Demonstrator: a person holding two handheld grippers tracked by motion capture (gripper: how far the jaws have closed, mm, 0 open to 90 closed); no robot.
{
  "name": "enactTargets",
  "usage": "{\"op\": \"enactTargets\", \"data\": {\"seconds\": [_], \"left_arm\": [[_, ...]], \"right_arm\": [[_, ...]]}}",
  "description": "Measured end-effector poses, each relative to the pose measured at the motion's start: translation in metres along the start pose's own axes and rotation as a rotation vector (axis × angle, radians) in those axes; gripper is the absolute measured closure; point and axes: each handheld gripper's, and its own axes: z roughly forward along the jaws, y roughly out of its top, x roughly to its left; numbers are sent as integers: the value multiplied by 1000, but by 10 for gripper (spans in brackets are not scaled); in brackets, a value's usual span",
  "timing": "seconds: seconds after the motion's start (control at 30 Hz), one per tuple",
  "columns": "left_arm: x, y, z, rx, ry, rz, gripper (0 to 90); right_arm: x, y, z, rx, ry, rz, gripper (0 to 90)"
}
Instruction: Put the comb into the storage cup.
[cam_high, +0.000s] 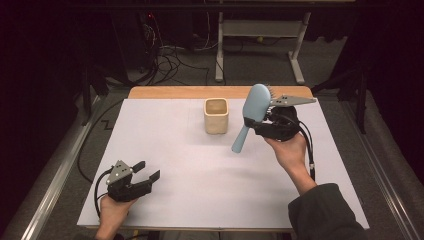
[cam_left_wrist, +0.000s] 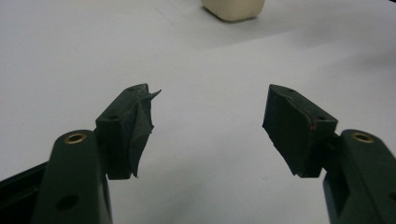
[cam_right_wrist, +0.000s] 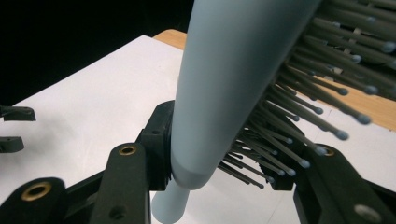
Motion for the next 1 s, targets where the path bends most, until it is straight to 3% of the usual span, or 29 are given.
{"op": "enactTargets", "data": {"seconds": [0.37,1.0], "left_arm": [[0,0,1,6,0,-2,332],[0,0,1,6,2,4,334]], "right_arm": [[-4,13,6,-11,-23,5,533],[-3,32,25,14,-53,-7,529]]}}
